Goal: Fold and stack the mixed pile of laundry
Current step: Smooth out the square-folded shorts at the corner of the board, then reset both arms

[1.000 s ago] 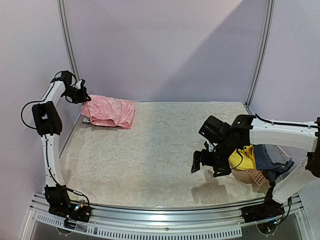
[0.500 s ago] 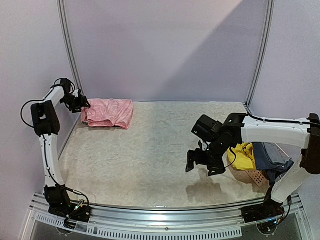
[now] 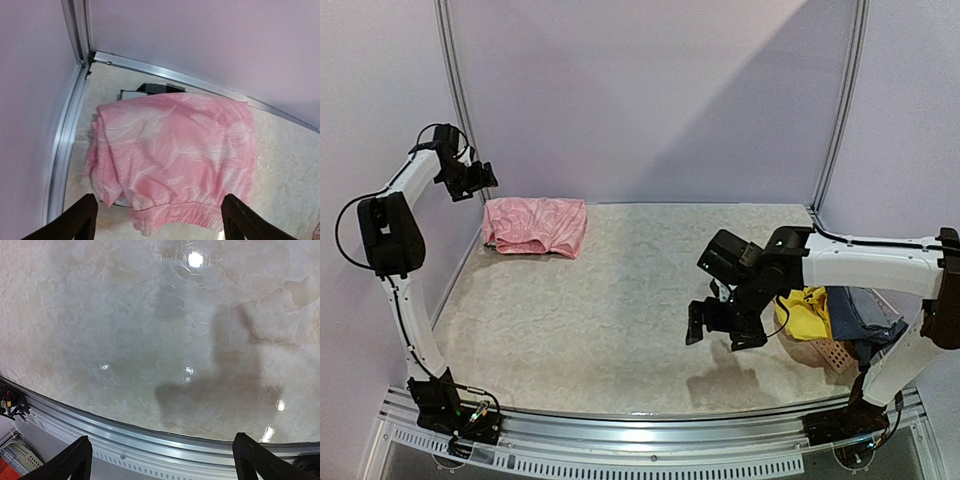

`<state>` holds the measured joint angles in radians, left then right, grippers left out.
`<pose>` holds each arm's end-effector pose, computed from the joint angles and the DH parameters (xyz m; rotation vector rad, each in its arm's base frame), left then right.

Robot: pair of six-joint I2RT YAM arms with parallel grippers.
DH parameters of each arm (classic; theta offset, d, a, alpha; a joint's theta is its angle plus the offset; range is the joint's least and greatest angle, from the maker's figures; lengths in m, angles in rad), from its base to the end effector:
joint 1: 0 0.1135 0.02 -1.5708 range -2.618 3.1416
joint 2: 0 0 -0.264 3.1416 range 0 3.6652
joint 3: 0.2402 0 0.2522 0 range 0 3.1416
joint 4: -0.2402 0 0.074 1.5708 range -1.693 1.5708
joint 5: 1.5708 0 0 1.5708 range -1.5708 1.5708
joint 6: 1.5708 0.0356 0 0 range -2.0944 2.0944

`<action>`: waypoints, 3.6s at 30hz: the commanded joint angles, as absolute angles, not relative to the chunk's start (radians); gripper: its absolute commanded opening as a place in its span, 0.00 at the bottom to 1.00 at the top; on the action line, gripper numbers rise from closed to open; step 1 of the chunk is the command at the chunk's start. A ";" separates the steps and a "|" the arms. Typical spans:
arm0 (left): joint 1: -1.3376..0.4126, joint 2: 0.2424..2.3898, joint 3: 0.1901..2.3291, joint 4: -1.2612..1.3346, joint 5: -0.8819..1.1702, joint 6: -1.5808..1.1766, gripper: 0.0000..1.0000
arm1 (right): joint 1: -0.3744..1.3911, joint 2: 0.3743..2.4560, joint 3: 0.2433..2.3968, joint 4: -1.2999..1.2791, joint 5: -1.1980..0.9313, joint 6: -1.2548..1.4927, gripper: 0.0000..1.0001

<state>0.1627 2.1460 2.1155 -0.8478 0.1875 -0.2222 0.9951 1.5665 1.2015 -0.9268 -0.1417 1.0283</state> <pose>0.4746 0.0712 0.3036 -0.3860 2.4141 -0.2559 0.1587 0.2537 0.2411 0.0204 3.0757 0.4819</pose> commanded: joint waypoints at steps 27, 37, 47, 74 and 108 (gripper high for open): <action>0.221 2.456 2.151 -0.588 0.354 -0.390 0.62 | 1.067 1.758 1.432 -1.026 -0.078 1.078 0.99; 0.219 2.328 2.114 -0.630 0.282 -0.363 0.70 | 1.071 1.762 1.454 -1.047 -0.041 1.060 0.99; 0.199 2.092 1.910 -0.608 0.247 -0.365 0.75 | 1.070 1.723 1.554 -1.145 0.053 0.985 0.99; -0.185 1.341 1.271 -0.745 0.227 -0.420 0.77 | 1.069 1.645 1.799 -1.182 0.168 0.787 0.99; -0.385 0.693 0.978 -0.883 -0.068 -0.490 1.00 | 1.032 0.935 1.080 -0.287 0.640 1.116 0.99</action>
<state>-0.3759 0.7006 1.0248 -0.9627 -0.0143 -0.4492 1.0397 0.9989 1.1492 -0.3790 0.5900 1.0607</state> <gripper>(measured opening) 0.995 0.989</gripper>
